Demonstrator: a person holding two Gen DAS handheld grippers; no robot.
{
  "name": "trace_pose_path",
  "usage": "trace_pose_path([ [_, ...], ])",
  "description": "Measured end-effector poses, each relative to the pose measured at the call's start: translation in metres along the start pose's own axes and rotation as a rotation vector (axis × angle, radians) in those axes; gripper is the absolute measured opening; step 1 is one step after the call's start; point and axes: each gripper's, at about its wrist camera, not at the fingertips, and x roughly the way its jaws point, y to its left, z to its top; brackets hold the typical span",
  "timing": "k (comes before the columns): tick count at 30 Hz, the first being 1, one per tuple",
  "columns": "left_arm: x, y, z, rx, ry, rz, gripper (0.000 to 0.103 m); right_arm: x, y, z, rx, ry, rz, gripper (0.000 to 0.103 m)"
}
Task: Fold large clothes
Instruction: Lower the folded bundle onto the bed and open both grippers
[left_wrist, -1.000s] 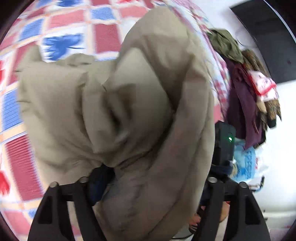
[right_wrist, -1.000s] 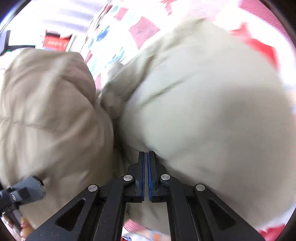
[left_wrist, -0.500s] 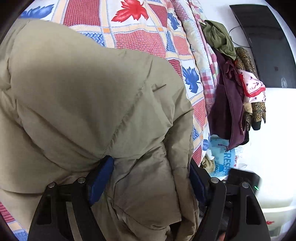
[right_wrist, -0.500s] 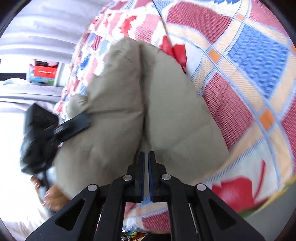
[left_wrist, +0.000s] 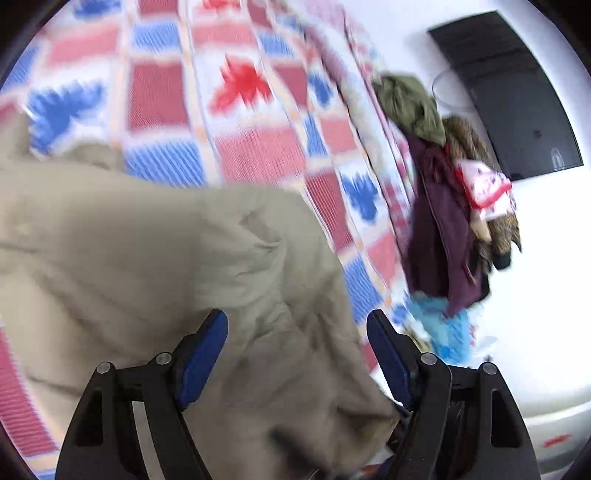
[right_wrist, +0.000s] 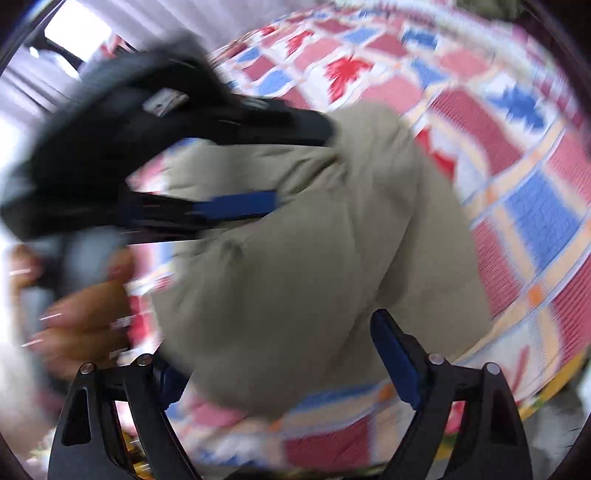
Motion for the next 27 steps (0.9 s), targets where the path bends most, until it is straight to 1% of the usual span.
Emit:
trace_pose_path([
  [2,-0.025,0.01,-0.001,0.002,-0.109,0.099,0.078,-0.004,-0.01,0.005,0.032,-0.017,-0.009,0.064],
  [3,-0.037,0.017,-0.003,-0.002,-0.16,0.164,0.078,-0.007,-0.019,0.005,0.056,-0.018,-0.01,0.04],
  [4,-0.046,0.027,-0.004,-0.006,-0.198,0.225,0.078,-0.009,-0.027,0.006,0.084,-0.011,-0.014,0.03],
  [5,-0.051,0.036,-0.005,-0.015,-0.22,0.277,0.078,-0.01,-0.036,0.005,0.118,-0.006,-0.003,0.028],
  [6,-0.053,0.047,-0.005,-0.026,-0.228,0.335,0.078,-0.011,-0.045,0.004,0.151,-0.001,0.003,0.022],
  [7,-0.051,0.058,-0.004,-0.037,-0.223,0.374,0.078,-0.015,-0.056,-0.001,0.176,0.003,-0.003,0.02],
  [9,-0.041,0.075,-0.003,-0.055,-0.205,0.423,0.078,-0.013,-0.071,-0.002,0.222,0.009,-0.016,0.018],
  [12,-0.018,0.084,-0.002,-0.037,-0.185,0.45,0.078,-0.006,-0.081,-0.002,0.27,0.035,-0.013,0.018],
  [14,-0.004,0.08,0.003,-0.029,-0.184,0.473,0.078,0.002,-0.085,-0.003,0.249,0.038,-0.039,0.018],
  [16,0.008,0.073,0.008,-0.022,-0.182,0.49,0.078,0.009,-0.089,-0.003,0.21,0.032,-0.101,0.018],
  [17,0.015,0.068,0.011,-0.015,-0.182,0.495,0.078,0.012,-0.094,-0.003,0.212,0.033,-0.117,0.018],
  [18,0.02,0.064,0.012,-0.006,-0.179,0.5,0.078,0.017,-0.102,-0.003,0.232,0.041,-0.115,0.018],
  [19,0.027,0.06,0.015,0.009,-0.174,0.51,0.082,0.022,-0.111,-0.004,0.263,0.051,-0.108,0.018],
  [20,0.034,0.056,0.018,0.027,-0.174,0.528,0.083,0.026,-0.119,-0.004,0.285,0.059,-0.106,0.018],
  [23,0.042,0.053,0.019,0.037,-0.174,0.569,0.083,0.036,-0.131,0.001,0.292,0.082,-0.096,0.018],
  [25,0.04,0.057,0.019,0.023,-0.172,0.555,0.083,0.028,-0.135,0.007,0.318,0.073,-0.07,0.018],
  [26,0.038,0.059,0.019,0.021,-0.17,0.547,0.083,0.02,-0.136,0.01,0.32,0.059,-0.058,0.018],
  [27,0.038,0.06,0.019,0.021,-0.168,0.544,0.083,0.006,-0.135,0.012,0.319,0.03,-0.049,0.02],
])
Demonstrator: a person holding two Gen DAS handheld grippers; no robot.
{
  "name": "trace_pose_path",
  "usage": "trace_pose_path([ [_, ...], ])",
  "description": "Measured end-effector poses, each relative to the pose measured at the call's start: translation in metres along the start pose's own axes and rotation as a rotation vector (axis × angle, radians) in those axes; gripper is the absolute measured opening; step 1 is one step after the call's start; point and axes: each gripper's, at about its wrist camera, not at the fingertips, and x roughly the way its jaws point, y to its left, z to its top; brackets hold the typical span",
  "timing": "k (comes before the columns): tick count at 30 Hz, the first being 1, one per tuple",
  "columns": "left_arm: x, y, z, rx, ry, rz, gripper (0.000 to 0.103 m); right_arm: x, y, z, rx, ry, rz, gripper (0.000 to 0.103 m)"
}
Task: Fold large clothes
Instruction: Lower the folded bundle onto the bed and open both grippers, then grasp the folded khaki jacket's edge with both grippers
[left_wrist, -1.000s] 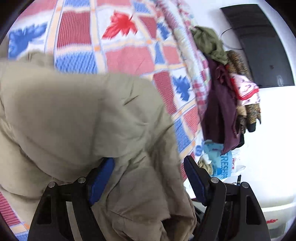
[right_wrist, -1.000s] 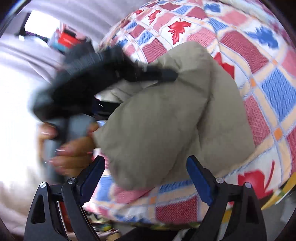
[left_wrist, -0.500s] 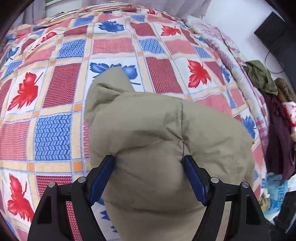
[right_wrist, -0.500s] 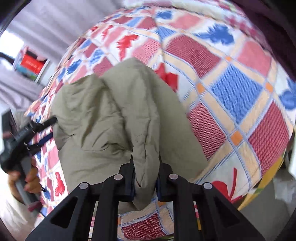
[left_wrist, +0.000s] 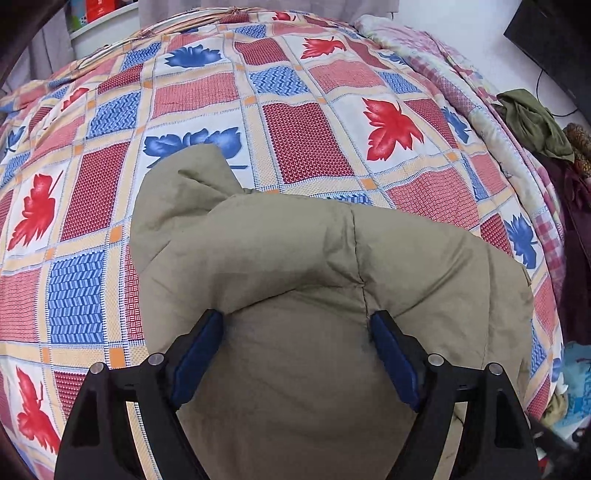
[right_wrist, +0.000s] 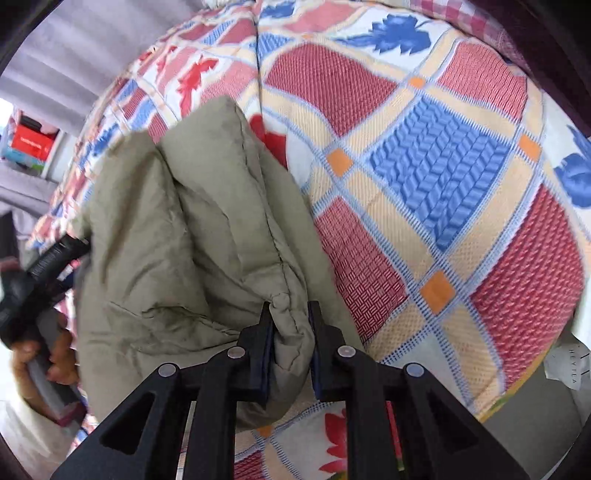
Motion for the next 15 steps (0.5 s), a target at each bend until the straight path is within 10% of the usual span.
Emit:
trace_pose_path([
  [2,0.0,0.001,-0.001,0.0,0.0,-0.005,0.083,-0.027,0.005,0.006,-0.023,-0.075,0.009,0.024],
  [6,0.0,0.0,-0.001,0.0,-0.002,0.003,0.083,-0.047,0.026,0.032,-0.074,-0.114,0.115,0.064],
  [14,-0.004,-0.009,-0.007,0.032,-0.018,0.045,0.083,0.033,0.101,0.088,-0.194,-0.003,0.143,0.062],
  [15,-0.003,-0.011,-0.008,0.038,-0.021,0.052,0.083,0.045,0.103,0.09,-0.189,0.011,0.13,0.042],
])
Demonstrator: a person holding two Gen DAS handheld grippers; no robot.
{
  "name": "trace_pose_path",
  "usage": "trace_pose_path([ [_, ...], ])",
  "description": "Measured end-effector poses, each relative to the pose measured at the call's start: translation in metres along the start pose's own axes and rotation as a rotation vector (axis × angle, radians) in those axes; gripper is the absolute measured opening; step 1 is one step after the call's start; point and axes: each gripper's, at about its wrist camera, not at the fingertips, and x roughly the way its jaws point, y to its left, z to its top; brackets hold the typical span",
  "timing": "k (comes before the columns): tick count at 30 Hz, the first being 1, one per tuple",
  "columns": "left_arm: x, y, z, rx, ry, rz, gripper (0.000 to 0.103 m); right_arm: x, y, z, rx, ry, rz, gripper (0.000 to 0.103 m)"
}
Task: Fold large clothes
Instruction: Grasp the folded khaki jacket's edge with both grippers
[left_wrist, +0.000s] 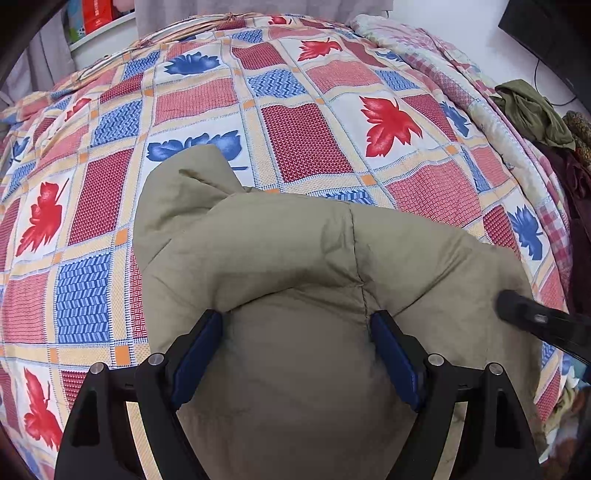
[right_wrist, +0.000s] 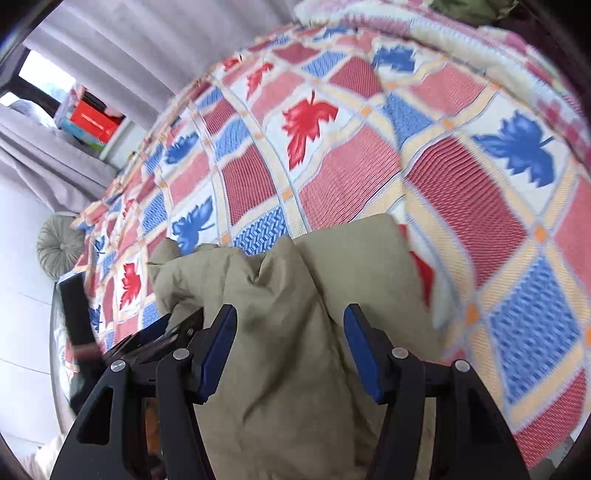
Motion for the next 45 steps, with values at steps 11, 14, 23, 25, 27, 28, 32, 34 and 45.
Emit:
trace_pose_path([
  [11,-0.022,0.005,-0.003,0.02,-0.003,-0.022,0.083,0.056,-0.023,-0.008,-0.022,0.069,-0.146,0.01],
  [14,-0.046,0.026,-0.019,0.007,-0.004,-0.049,0.083,0.056,-0.024,-0.008,-0.032,0.072,-0.139,0.01],
  [23,-0.043,0.054,-0.081,-0.038,0.108,-0.065,0.085,0.019,-0.012,-0.014,-0.053,0.071,-0.09,0.015],
  [25,-0.04,0.058,-0.084,-0.071,0.116,-0.078,0.085,0.0,-0.004,-0.022,-0.074,0.061,-0.095,0.015],
  [27,-0.039,0.058,-0.084,-0.082,0.122,-0.083,0.085,-0.021,0.004,-0.034,-0.096,0.05,-0.078,0.015],
  [28,-0.039,0.058,-0.084,-0.081,0.122,-0.082,0.085,-0.031,0.008,-0.042,-0.106,0.049,-0.061,0.015],
  [32,-0.04,0.059,-0.084,-0.083,0.128,-0.086,0.085,-0.046,0.022,-0.078,-0.176,0.098,-0.047,0.015],
  [34,-0.041,0.062,-0.084,-0.091,0.137,-0.099,0.085,-0.038,0.022,-0.097,-0.206,0.13,-0.098,0.015],
  [45,-0.052,0.067,-0.085,-0.1,0.164,-0.082,0.085,-0.01,0.014,-0.113,-0.205,0.172,-0.136,0.015],
])
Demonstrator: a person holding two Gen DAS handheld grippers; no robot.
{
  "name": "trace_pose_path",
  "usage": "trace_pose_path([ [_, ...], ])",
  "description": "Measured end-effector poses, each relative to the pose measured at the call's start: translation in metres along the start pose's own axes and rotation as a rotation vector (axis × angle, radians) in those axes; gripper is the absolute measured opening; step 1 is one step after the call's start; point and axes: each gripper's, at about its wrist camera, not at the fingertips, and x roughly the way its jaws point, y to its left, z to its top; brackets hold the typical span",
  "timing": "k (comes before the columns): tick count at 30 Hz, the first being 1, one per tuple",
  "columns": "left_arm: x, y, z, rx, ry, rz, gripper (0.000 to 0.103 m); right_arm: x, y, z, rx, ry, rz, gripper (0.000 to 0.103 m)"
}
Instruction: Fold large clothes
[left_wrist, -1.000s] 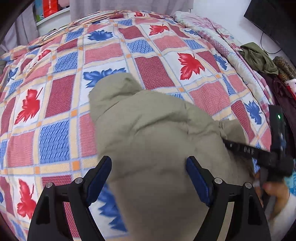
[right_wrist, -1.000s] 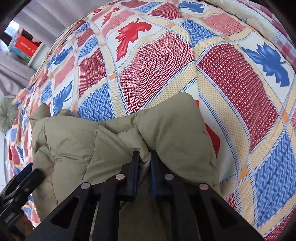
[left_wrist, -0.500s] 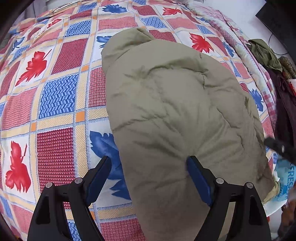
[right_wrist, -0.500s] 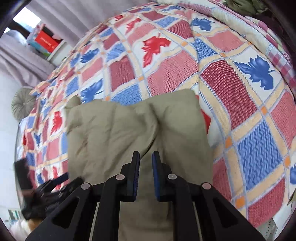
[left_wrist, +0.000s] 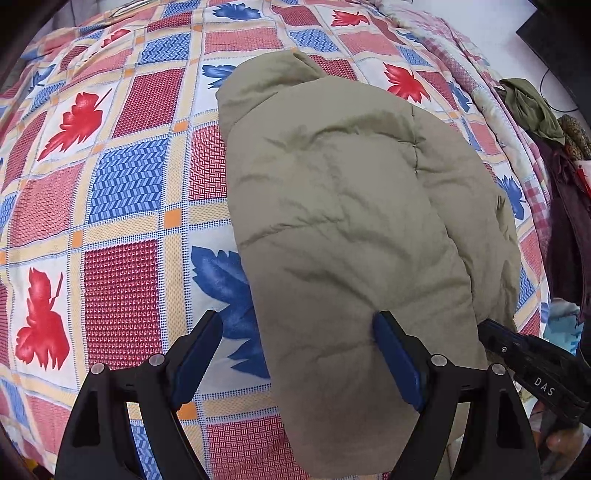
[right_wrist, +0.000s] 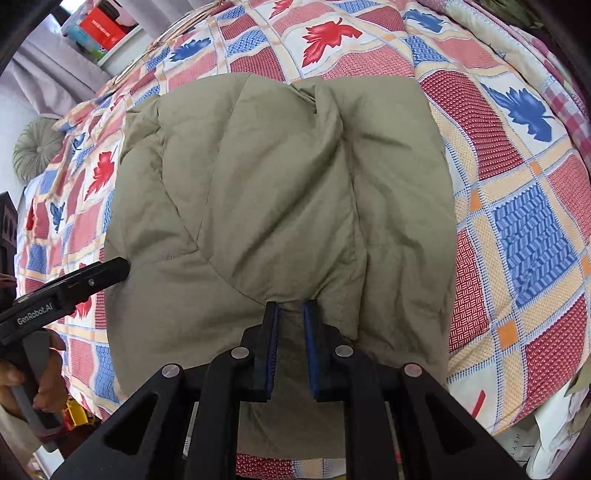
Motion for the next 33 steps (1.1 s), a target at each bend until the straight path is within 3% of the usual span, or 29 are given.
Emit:
trace_pose_path([
  [9,-0.006,0.001,-0.001,0.016,-0.017,0.021,0.086,-0.022,-0.004,0.005,0.047,-0.014,0.039,0.016],
  [11,-0.007,0.001,0.0,0.018,-0.015,0.031,0.103,-0.028,-0.005,0.007,0.05,-0.023,0.038,0.016],
  [15,-0.006,0.0,-0.001,0.025,-0.02,0.034,0.103,-0.039,-0.008,0.012,0.052,-0.052,0.031,0.017],
  [17,-0.005,0.001,-0.002,0.024,-0.02,0.041,0.103,-0.043,-0.011,0.014,0.056,-0.063,0.024,0.022],
  [21,-0.004,0.007,0.0,0.003,-0.006,0.033,0.103,-0.051,-0.022,0.019,0.075,-0.09,-0.009,0.047],
  [23,-0.004,0.009,0.001,-0.001,-0.004,0.031,0.103,-0.054,-0.03,0.022,0.09,-0.105,-0.023,0.051],
  [27,-0.002,0.011,0.003,-0.001,-0.002,0.029,0.103,-0.051,-0.052,0.028,0.144,-0.121,-0.003,0.081],
  [33,0.001,0.014,0.005,-0.012,0.005,0.005,0.103,-0.034,-0.082,0.036,0.223,-0.087,0.053,0.083],
])
